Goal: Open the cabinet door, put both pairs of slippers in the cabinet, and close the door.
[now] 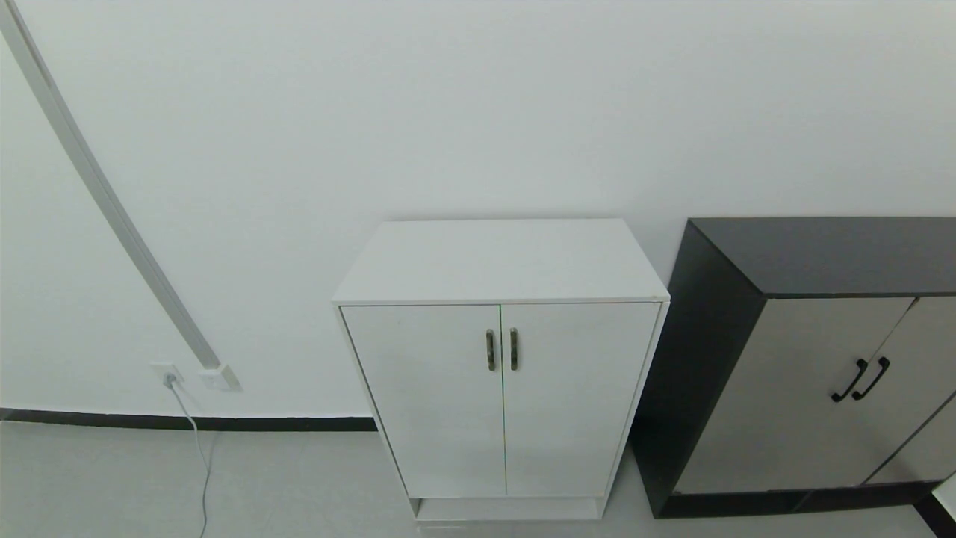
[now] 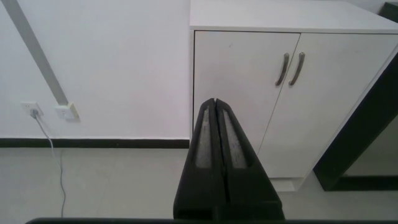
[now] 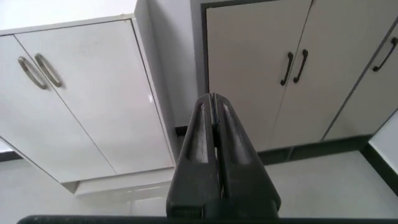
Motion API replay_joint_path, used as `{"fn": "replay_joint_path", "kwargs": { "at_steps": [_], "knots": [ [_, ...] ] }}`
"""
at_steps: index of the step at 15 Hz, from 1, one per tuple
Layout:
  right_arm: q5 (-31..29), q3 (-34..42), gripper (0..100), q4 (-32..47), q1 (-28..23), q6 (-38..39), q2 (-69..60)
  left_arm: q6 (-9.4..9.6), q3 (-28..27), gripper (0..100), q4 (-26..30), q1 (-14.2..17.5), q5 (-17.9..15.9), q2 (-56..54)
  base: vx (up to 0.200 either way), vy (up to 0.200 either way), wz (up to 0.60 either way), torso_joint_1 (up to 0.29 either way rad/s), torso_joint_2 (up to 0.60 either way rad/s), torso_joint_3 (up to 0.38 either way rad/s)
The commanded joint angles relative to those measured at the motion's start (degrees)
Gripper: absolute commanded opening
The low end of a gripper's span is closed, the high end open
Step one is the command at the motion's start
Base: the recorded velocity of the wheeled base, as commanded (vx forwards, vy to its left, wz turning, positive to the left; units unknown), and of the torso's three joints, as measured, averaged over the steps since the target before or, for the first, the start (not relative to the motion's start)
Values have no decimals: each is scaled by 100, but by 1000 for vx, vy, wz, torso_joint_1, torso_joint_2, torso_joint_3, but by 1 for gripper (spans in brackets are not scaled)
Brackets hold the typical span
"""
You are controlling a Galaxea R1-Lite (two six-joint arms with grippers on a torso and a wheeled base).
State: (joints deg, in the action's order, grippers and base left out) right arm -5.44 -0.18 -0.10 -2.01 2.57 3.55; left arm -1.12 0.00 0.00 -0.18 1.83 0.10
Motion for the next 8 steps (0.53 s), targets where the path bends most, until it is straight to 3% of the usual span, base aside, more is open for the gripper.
{"fn": "replay_joint_path", "kwargs": {
  "at_steps": [1,4,8],
  "knots": [
    [25,1,0,1,8,-55,14,-2,0,0,0,1,2,-1,0,0,0,0,0,0],
    [755,18,0,10,289,-407,-284,-2,0,0,0,1,2,-1,0,0,0,0,0,0],
    [640,18,0,1,228,-266,-355,42,0,0,0,1,-33,8,0,0,0,0,0,0]
  ]
}}
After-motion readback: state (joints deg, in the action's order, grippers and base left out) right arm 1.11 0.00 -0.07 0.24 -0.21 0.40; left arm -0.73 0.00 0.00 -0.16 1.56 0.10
